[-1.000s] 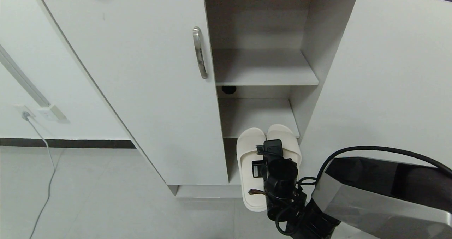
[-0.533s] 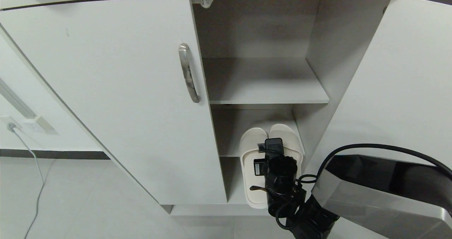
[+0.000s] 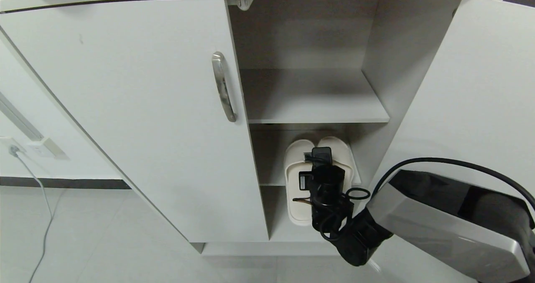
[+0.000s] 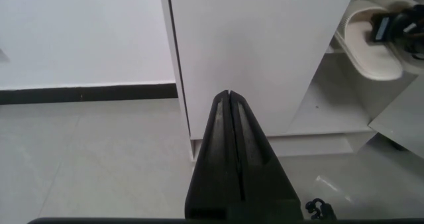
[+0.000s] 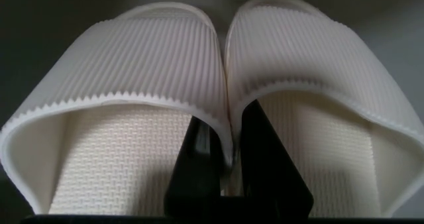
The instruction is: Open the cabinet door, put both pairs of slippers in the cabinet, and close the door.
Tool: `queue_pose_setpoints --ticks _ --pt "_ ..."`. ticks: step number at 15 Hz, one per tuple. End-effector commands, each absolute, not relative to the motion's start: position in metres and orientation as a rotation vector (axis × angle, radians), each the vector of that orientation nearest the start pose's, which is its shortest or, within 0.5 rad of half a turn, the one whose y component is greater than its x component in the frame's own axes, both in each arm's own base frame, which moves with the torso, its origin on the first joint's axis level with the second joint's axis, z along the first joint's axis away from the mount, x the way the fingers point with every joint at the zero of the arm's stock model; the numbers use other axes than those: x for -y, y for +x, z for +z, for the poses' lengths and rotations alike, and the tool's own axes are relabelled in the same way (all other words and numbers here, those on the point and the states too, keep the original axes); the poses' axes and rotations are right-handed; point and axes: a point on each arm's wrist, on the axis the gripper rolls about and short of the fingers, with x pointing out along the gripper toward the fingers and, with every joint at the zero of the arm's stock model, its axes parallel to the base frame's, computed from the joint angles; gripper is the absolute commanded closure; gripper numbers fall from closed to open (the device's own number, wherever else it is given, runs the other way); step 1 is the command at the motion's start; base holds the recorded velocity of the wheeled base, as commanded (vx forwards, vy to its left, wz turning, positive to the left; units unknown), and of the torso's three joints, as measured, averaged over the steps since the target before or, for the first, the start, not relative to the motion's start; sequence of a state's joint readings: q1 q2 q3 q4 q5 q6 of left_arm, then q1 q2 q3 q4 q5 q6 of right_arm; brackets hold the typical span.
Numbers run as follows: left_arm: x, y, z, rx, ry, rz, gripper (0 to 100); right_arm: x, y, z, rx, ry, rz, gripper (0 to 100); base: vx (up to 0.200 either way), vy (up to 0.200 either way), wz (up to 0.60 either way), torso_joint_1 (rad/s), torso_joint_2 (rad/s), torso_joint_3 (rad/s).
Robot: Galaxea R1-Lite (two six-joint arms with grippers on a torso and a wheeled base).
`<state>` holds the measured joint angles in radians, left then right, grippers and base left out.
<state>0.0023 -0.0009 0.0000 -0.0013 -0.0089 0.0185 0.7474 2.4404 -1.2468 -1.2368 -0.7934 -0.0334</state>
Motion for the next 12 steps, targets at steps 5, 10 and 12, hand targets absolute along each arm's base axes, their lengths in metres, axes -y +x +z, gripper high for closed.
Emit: queue_pose_setpoints --ticks 5,10,12 --pt "0.0 -0.023 0.076 0.002 0.018 -0.005 100 -0.309 0.403 0.068 0.019 0.0 -0.069 100 0.0 0.0 0.0 0.0 0.0 0.0" --pt "0.0 -0.023 0.076 0.002 0.018 -0.005 100 -0.304 0.432 0.091 -0.021 0.064 -0.078 100 0.0 0.0 0.0 0.0 0.0 0.0" --pt "0.0 -0.023 0.076 0.002 0.018 -0.005 100 -0.304 0.436 0.095 -0.037 0.081 -0.064 100 0.0 0.0 0.0 0.0 0.0 0.0"
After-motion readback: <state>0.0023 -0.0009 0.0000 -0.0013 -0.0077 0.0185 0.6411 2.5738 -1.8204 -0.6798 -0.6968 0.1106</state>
